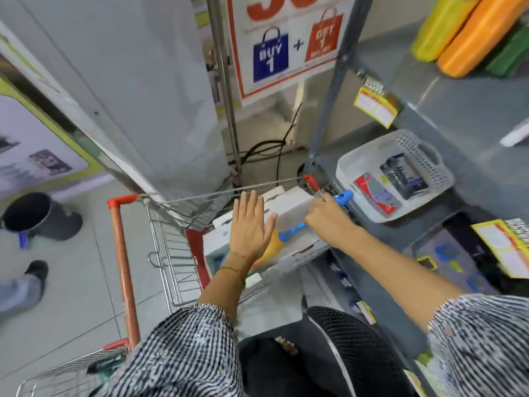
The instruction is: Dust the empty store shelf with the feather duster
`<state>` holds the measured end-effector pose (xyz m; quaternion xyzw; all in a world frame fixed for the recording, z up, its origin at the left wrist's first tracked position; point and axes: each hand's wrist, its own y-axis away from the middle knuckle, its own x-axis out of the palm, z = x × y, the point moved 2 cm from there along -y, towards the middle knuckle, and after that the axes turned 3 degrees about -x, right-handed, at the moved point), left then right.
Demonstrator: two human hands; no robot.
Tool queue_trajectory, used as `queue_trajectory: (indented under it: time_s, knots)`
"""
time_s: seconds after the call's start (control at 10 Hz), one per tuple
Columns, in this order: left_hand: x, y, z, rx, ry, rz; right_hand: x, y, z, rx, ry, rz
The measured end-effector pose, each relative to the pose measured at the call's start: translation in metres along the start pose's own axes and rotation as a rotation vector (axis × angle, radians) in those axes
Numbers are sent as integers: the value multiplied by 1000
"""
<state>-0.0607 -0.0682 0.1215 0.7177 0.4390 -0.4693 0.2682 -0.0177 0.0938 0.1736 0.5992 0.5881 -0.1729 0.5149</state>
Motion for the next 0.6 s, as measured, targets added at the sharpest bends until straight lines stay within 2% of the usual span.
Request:
queue_trajectory:
  time_s: [0.1, 0.3, 0.4, 0.5, 0.6]
  knots:
    - [44, -1, 20, 4, -5, 17, 44, -30, 36, -9, -37, 3]
    - [92, -1, 30, 61, -46, 44, 112, -53, 75, 2, -100, 115]
    - [92, -2, 22, 105, -61, 43, 112, -45, 80, -13, -158, 29]
    - [76, -8, 7, 139, -84, 60, 101, -24, 63, 44, -260, -159]
    - [44, -15, -24, 181, -58, 22, 66, 10, 30, 234, -340, -284]
